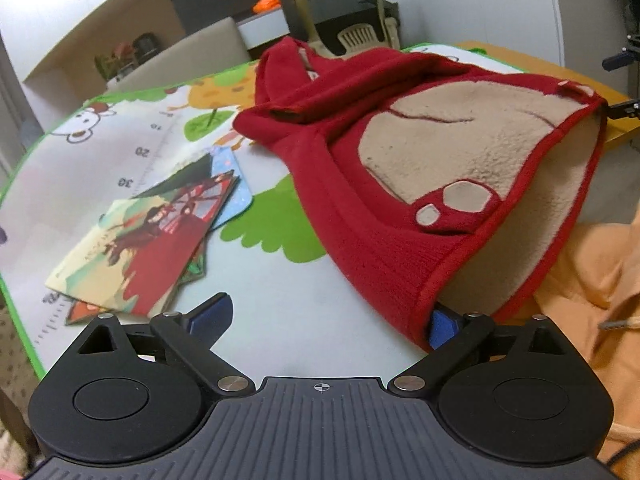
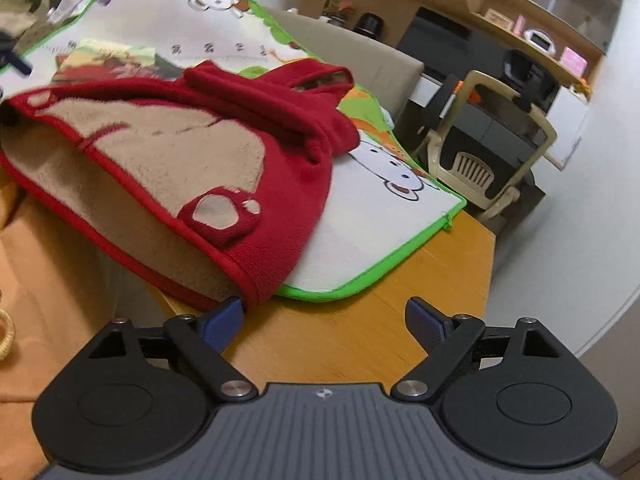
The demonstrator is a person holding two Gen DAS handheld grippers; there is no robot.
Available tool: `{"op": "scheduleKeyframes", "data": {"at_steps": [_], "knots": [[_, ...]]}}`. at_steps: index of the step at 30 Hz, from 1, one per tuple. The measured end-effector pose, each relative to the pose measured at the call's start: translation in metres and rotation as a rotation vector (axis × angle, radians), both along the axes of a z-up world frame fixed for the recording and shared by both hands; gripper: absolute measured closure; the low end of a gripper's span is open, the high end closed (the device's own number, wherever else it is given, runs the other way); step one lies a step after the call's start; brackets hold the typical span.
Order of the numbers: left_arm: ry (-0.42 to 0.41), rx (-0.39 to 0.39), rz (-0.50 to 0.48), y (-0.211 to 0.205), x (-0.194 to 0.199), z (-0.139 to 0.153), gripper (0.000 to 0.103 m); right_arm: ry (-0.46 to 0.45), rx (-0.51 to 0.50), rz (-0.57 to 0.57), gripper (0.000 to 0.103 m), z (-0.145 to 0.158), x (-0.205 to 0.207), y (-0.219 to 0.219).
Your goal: Fold clothes
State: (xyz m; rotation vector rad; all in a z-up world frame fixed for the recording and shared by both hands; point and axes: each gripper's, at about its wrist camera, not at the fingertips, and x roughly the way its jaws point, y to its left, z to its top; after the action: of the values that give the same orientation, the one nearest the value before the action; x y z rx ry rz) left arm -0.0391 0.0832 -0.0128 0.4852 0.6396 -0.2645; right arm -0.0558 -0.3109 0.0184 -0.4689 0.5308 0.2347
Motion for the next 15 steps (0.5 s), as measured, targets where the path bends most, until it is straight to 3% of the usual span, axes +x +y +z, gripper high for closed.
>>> {"op": "scheduleKeyframes", "data": {"at_steps": [4,6,11,15], "knots": [[-0.033,-0.016,0.02,-0.004,0.015,0.008,0.002,-0.007,0.118,0.036,0.015,0.005,0.005,0.003],[-0.045,-0.013,0.023,-0.003,0.021,0.013,0.002,0.011,0.098,0.051,0.015,0.01,0.011,0.009],[-0.057,0.012,0.013,0.004,0.032,0.024,0.0,-0.033,-0.141,0.054,0.015,0.001,0.017,0.008],[-0.134,0.018,-0.015,0.002,0.054,0.051,0.0,-0.135,-0.052,0.037,0.015,0.051,0.044,-0.002]]}}
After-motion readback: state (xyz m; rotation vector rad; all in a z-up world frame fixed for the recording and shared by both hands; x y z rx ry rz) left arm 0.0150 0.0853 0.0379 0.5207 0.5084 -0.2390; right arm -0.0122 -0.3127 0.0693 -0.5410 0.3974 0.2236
